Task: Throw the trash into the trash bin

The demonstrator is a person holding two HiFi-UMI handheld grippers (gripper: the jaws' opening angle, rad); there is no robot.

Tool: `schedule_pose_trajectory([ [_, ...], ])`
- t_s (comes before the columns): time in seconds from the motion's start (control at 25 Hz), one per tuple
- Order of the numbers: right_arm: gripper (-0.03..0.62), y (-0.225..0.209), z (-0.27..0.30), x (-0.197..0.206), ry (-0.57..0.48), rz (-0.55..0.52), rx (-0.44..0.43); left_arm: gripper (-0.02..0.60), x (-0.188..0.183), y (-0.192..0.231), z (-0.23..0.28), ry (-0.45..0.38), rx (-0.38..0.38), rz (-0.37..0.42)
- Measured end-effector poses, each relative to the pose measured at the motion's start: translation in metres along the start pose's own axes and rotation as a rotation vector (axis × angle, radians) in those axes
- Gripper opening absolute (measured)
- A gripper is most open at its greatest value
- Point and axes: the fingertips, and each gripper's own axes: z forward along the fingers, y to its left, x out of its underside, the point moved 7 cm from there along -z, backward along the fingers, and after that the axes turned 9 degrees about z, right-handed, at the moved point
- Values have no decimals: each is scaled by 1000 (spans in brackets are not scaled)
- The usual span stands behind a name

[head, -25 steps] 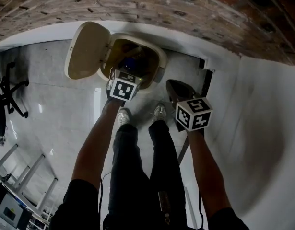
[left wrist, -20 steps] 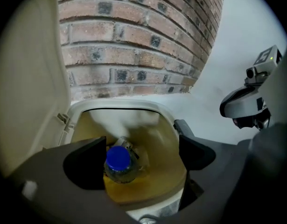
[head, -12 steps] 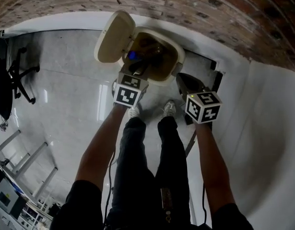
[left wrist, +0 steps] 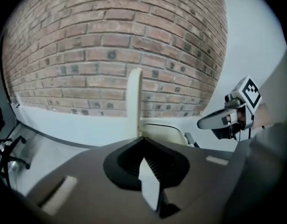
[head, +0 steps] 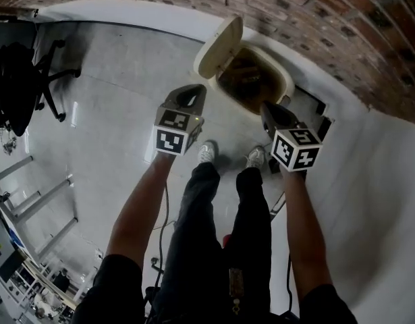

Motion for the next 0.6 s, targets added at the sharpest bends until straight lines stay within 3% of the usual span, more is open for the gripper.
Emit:
schedule_pose_trajectory([
  [0.12, 2, 18, 4, -1, 0, -13, -15, 5, -10, 37, -20, -29, -67, 1],
  [0.24, 2, 30, 4, -3, -7, -16, -15, 5, -29, 60, -27, -50, -83, 37],
  [0.44, 3, 47, -3, -12, -39, -30, -10, 5, -55, 71, -24, -62, -45, 97],
  [0.6, 2, 48, -15, -8, -45, -27, -2, 5, -66, 63, -15, -88, 32, 110],
])
